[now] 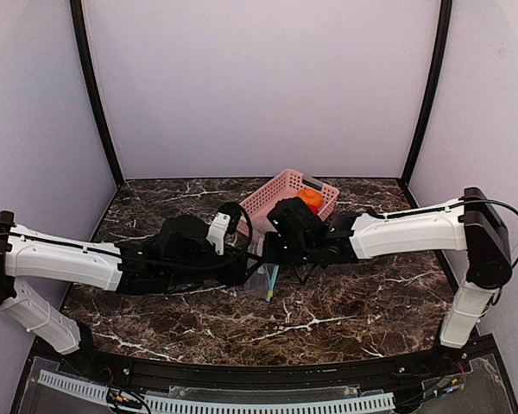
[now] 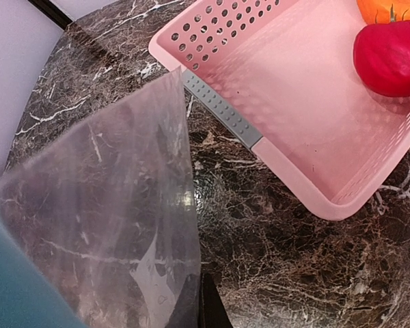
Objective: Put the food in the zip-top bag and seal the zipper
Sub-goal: Unzip the zipper of the food storage bag at the center of the board.
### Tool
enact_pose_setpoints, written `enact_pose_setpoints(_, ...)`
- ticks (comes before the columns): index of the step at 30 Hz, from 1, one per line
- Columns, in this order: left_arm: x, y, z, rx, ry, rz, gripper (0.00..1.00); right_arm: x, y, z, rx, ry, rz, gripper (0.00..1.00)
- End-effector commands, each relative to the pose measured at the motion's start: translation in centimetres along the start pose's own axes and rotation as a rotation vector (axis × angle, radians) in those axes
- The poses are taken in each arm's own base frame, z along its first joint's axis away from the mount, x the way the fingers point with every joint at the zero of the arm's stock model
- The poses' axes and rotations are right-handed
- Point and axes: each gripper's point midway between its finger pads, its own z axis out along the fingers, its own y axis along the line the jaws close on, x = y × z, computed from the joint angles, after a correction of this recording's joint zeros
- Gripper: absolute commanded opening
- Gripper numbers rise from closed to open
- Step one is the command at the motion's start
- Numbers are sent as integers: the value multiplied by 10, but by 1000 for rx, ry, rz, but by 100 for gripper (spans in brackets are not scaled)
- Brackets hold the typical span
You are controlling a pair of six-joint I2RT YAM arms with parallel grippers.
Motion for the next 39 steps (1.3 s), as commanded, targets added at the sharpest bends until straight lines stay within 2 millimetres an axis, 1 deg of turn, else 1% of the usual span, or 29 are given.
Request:
enact_pose_setpoints(1, 10, 11, -7, -9, -30, -77, 57, -20, 17, -20, -49, -52, 13, 0)
enact_pose_setpoints(4, 16, 12, -5, -4, -14, -95, 59, -21, 19, -22, -58, -54, 19, 0)
enact_pose_setpoints(8, 19, 2, 4, 45, 0, -114, 63, -25, 23, -25, -74, -57, 27, 0)
enact_pose_setpoints(13, 14, -4, 12, 79, -30, -131, 72, -26, 24, -28, -83, -59, 41, 0)
enact_pose_setpoints(16, 11, -6, 16, 84, -42, -134, 75, -27, 26, -30, -90, -59, 44, 0)
enact_pose_setpoints(17, 13, -5, 18, 78, -38, -134, 75, -27, 27, -30, -93, -58, 45, 0)
enact_pose_setpoints(20, 11, 0, 22, 51, -53, -133, 76, -28, 27, -32, -99, -59, 50, 0)
enact_pose_setpoints(23, 12, 6, 26, 15, -57, -125, 79, -28, 28, -34, -108, -59, 56, 0)
enact_pose_setpoints(26, 11, 12, 28, -22, -70, -116, 79, -30, 30, -36, -118, -62, 58, 0)
enact_pose_setpoints(31, 8, 14, 30, -40, -84, -103, 80, -29, 29, -36, -118, -62, 58, 0)
enact_pose_setpoints(36, -2, -2, 33, 34, -104, -84, 81, -26, 27, -34, -113, -55, 56, 0)
enact_pose_setpoints(39, -3, -8, 33, 71, -114, -90, 81, -26, 26, -34, -112, -56, 57, 0)
